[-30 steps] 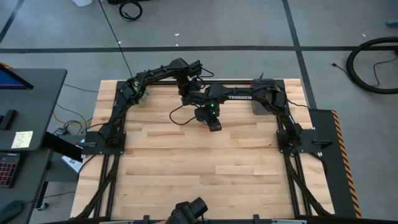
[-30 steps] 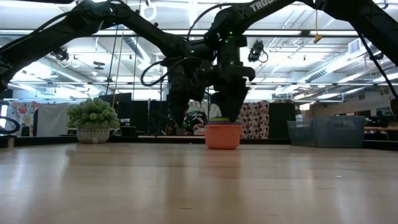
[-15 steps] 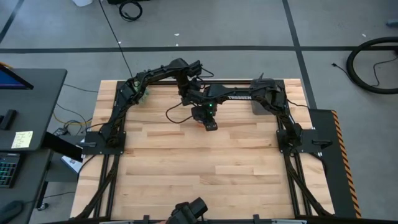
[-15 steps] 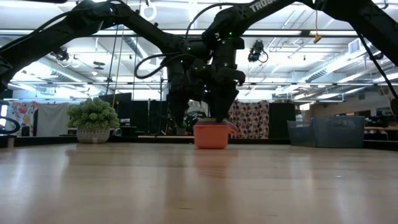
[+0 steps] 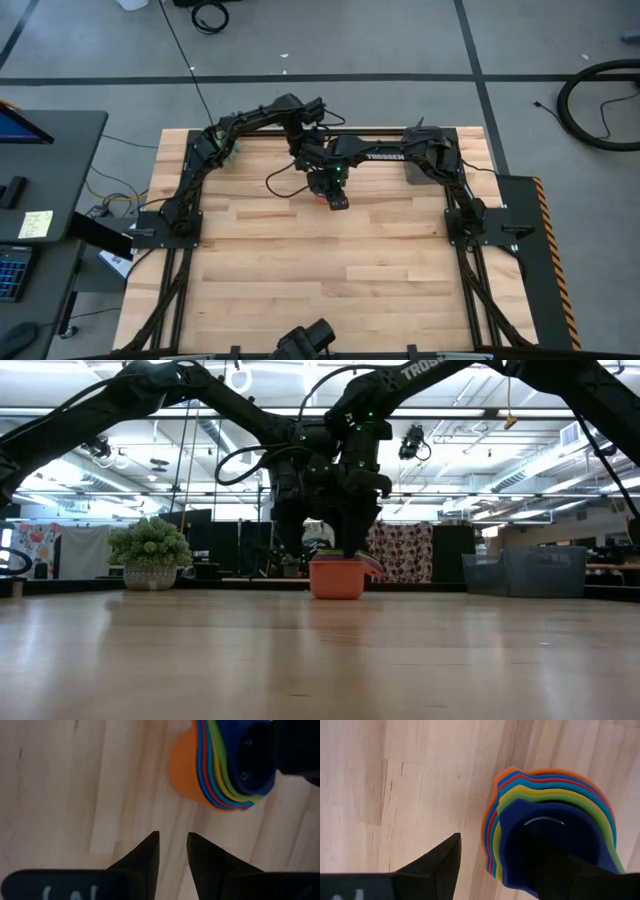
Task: Nest measuring cups in basket
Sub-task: Put the nested measuring cups into the black bin
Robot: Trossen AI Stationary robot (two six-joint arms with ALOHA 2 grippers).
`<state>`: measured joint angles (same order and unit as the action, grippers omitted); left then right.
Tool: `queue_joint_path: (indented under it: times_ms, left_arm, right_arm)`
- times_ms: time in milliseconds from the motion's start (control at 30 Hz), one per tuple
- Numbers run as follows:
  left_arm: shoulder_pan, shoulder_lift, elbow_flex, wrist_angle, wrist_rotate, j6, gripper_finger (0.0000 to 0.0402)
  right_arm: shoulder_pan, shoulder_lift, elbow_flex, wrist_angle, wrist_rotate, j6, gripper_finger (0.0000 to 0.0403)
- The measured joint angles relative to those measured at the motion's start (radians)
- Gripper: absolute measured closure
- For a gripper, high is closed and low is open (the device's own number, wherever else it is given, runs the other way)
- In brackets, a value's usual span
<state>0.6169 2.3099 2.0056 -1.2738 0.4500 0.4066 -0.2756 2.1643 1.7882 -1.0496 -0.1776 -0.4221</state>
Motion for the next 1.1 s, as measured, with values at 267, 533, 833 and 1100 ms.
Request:
queue_joint_path:
  times_ms: [267,533,833,1100]
  left_arm:
    - [-0.012,0.031,0.0,0.028,0.021,-0.029,0.0299]
    - [-0.029,0.056,0.0,0.045,0.036,-0.051,0.0299]
    - [-0.028,0.06,0.0,0.045,0.047,0.006,0.0299]
    - [-0.017,0.06,0.0,0.01,0.001,0.132,0.0303]
  right_arm:
    - [-0.002,0.0,0.0,-0.001,0.0,0.0,0.0186]
    - [-0.002,0.001,0.0,-0.013,-0.021,0.001,0.0186]
    - [-0.002,0.001,0.0,-0.016,-0.023,0.0,0.0186]
    - [-0.002,0.001,0.0,-0.017,-0.024,-0.019,0.0186]
